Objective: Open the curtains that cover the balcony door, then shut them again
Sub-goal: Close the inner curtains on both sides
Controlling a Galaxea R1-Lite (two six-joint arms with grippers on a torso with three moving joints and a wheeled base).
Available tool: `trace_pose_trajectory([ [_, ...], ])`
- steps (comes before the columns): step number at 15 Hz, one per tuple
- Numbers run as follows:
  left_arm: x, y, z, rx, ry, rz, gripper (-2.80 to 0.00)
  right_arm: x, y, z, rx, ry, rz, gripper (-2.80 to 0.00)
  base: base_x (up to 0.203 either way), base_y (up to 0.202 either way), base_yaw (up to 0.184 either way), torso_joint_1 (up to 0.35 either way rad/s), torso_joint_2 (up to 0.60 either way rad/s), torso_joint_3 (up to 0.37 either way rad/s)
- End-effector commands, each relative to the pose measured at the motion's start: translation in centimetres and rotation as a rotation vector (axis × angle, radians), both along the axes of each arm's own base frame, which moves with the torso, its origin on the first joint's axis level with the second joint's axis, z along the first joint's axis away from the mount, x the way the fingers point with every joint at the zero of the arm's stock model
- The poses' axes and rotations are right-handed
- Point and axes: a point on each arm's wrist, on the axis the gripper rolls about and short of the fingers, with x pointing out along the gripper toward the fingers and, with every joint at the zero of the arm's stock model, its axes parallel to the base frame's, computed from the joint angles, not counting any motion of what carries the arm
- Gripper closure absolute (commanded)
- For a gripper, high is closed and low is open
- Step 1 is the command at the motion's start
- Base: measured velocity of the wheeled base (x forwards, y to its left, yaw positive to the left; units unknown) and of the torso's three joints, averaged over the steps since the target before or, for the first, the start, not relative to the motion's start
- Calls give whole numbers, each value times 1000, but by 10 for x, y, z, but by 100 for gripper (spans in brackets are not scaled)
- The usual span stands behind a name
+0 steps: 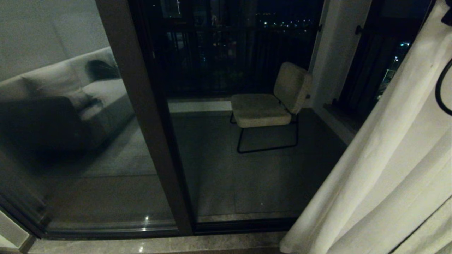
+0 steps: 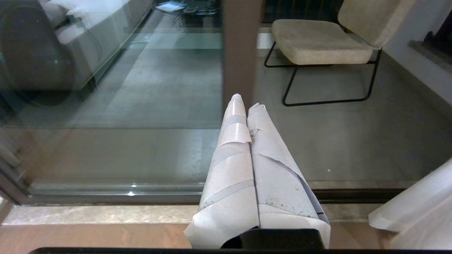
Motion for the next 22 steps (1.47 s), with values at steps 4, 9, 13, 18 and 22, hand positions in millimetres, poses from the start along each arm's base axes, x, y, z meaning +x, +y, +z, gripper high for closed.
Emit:
trace_pose_trajectory([
  [4, 0, 0, 0, -1, 0, 0, 0, 0, 0, 0, -1, -4, 2, 0, 0, 192, 2, 1, 5, 1],
  [9, 0, 0, 0, -1, 0, 2, 0, -1, 0, 1, -1, -6, 1, 0, 0, 193, 0, 1, 2, 2],
  [13, 0, 0, 0, -1, 0, 2, 0, -1, 0, 1, -1, -8, 0, 0, 0, 189, 2, 1, 2, 1],
  [18, 0, 0, 0, -1, 0, 2, 0, -4, 1, 2, -3, -14, 4, 0, 0, 191, 1, 2, 1, 3],
  [22, 0, 0, 0, -1, 0, 2, 0, -4, 1, 3, -3, -14, 4, 0, 0, 191, 1, 5, 3, 1],
])
